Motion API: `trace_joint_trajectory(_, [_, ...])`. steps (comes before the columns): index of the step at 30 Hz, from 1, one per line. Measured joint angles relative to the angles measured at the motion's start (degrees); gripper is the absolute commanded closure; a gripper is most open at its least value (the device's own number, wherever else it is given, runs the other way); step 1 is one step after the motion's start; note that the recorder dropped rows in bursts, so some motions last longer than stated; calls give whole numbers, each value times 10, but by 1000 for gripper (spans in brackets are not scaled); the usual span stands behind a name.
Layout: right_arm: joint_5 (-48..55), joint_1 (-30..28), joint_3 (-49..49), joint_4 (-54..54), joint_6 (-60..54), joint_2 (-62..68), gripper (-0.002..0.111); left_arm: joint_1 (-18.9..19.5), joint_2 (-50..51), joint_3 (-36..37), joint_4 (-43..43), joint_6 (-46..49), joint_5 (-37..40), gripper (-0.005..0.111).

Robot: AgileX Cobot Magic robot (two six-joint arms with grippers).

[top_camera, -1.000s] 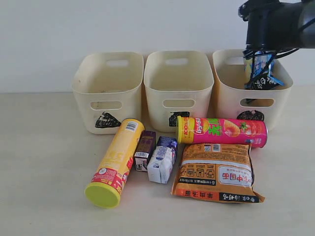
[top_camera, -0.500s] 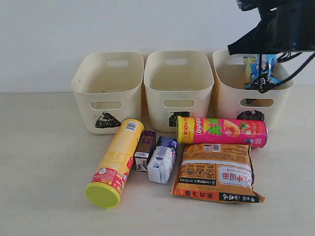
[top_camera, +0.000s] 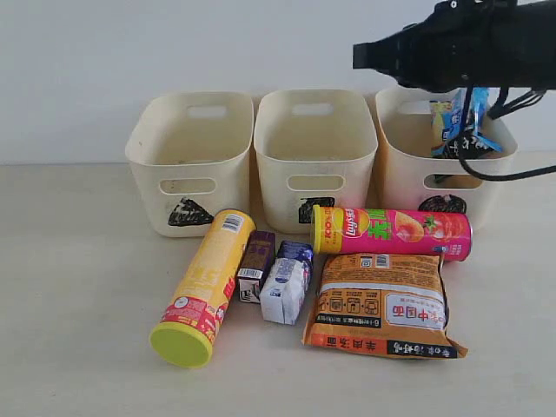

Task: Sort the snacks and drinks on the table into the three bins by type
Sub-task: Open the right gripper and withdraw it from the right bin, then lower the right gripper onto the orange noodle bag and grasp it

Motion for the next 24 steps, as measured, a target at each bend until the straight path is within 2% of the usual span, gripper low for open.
trace_joint_trajectory(2, [115, -27, -4, -99, 121, 0, 108, 0, 0, 0, 0, 0, 0, 103])
trace_joint_trajectory(4, [256, -54, -33, -279, 274, 8, 108, 0, 0, 0, 0, 0, 0, 103])
trace_joint_trajectory(6, [354, -61, -59, -443, 406, 11, 108, 0, 0, 0, 0, 0, 0, 103])
trace_joint_trajectory(12, [478, -61, -63, -618, 529, 15, 108, 0, 0, 0, 0, 0, 0, 103])
trace_joint_trajectory(15, [504, -67, -28, -629, 541, 15, 108, 0, 0, 0, 0, 0, 0, 103])
trace_joint_trajectory(18, [485, -91, 24, -582, 512, 15, 108, 0, 0, 0, 0, 0, 0, 103])
trace_joint_trajectory(22, [465, -157, 103, -468, 419, 15, 108, 0, 0, 0, 0, 0, 0, 103])
trace_joint_trajectory(23, [451, -199, 145, -395, 374, 15, 108, 0, 0, 0, 0, 0, 0, 103])
trace_joint_trajectory(24, [448, -218, 164, -358, 349, 15, 103, 0, 0, 0, 0, 0, 0, 103])
